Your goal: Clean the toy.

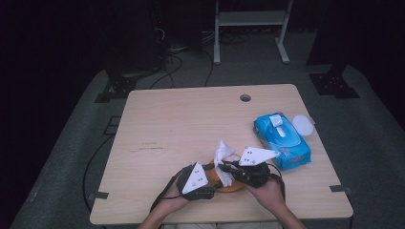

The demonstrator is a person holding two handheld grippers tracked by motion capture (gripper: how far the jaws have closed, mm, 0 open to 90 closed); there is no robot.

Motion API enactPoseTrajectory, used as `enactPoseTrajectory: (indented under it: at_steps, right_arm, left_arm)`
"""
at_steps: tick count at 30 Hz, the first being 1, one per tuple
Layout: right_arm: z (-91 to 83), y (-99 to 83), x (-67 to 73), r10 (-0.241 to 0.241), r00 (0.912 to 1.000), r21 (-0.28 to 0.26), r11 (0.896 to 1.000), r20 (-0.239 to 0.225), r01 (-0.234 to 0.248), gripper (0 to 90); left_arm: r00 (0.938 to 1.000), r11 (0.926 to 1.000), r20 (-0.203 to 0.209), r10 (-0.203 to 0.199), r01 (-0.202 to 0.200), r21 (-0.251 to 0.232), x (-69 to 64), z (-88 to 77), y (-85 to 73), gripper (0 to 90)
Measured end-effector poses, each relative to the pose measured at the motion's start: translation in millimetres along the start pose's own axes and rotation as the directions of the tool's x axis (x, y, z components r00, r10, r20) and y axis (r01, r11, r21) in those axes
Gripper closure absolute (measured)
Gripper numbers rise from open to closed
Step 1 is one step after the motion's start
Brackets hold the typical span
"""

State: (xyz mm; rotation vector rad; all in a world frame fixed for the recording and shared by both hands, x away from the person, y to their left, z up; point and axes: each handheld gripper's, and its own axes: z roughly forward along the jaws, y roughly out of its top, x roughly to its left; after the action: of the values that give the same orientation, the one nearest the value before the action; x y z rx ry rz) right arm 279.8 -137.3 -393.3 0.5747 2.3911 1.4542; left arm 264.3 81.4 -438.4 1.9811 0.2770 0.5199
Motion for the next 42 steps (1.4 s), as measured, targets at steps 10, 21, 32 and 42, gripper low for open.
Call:
enactPoseTrajectory:
  at_steps: [10, 21, 32, 42]
  right_arm:
    - [-13.4, -21.5, -33.8, 0.120, 0.9907, 0.014, 0.993, 0.064, -0.121, 85.5]
    - [-8.0, -23.7, -30.3, 0.126, 0.9910, 0.025, 0.992, 0.044, -0.127, 85.5]
    - [-9.1, -32.1, -36.7, 0.149, 0.9860, 0.024, 0.988, 0.074, -0.151, 85.5]
    - [-3.3, -35.6, -35.9, 0.156, 0.9859, 0.043, 0.986, 0.061, -0.159, 85.5]
  left_arm:
    - [0.9974, 0.9979, 0.033, -0.063, 0.064, -0.008, 7.9, -3.9, -1.1, 19.7]
    - [0.9971, 0.9970, 0.004, -0.075, 0.075, 0.017, 7.2, 1.4, -2.0, 30.7]
    - [0.9893, 0.9885, 0.028, -0.143, 0.144, -0.045, 18.1, -3.2, 6.9, 18.2]
    - [0.9846, 0.9846, -0.006, -0.175, 0.175, 0.006, 22.7, -3.5, -1.6, 31.2]
